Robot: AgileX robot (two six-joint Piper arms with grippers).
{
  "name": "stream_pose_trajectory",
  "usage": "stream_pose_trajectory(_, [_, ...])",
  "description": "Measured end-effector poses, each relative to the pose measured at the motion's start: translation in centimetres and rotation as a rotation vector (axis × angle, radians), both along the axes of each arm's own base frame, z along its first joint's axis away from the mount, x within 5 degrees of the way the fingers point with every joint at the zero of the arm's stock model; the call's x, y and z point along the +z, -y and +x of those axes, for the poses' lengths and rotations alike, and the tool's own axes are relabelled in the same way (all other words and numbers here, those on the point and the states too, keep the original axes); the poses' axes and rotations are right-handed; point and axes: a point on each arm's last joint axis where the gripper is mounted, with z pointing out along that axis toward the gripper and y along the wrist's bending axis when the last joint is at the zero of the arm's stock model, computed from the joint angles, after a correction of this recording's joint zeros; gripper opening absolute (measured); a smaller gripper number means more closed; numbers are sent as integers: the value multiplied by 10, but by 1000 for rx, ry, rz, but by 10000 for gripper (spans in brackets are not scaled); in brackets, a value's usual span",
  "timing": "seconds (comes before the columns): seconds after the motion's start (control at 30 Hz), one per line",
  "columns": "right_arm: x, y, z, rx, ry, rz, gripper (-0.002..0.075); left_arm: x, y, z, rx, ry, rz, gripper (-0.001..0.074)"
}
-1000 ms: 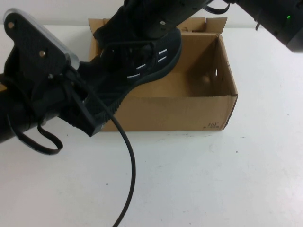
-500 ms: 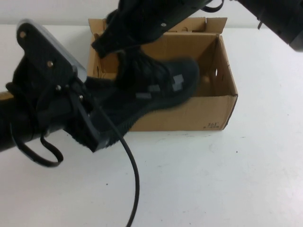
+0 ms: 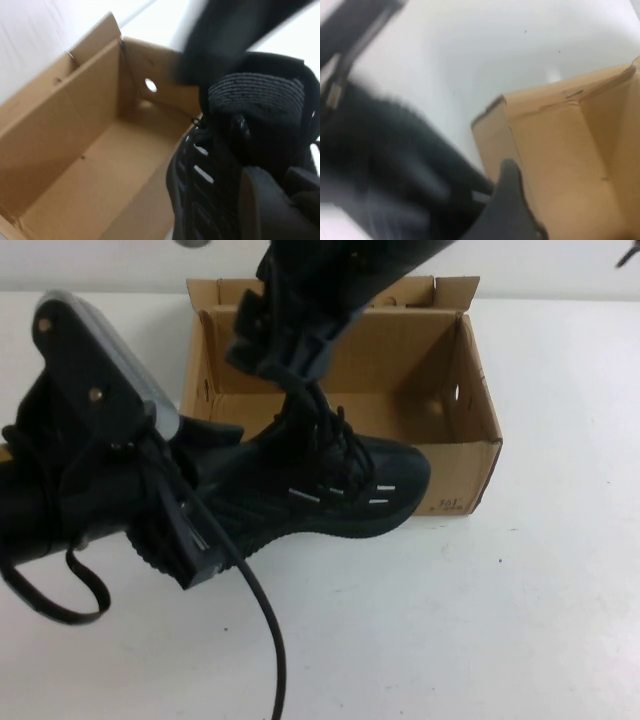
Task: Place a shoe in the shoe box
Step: Hand over the shoe
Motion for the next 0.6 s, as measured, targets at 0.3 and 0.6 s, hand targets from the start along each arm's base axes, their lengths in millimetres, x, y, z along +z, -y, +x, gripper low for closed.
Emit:
stream_pose_trajectory(0.3, [39,45,-21,40,190,-70,484,25,-13,8,-24,38,26,53])
stream_pose_trajectory(0.6, [47,98,-33,100,211,-54,482,42,-54,28,-153,-43,1,52])
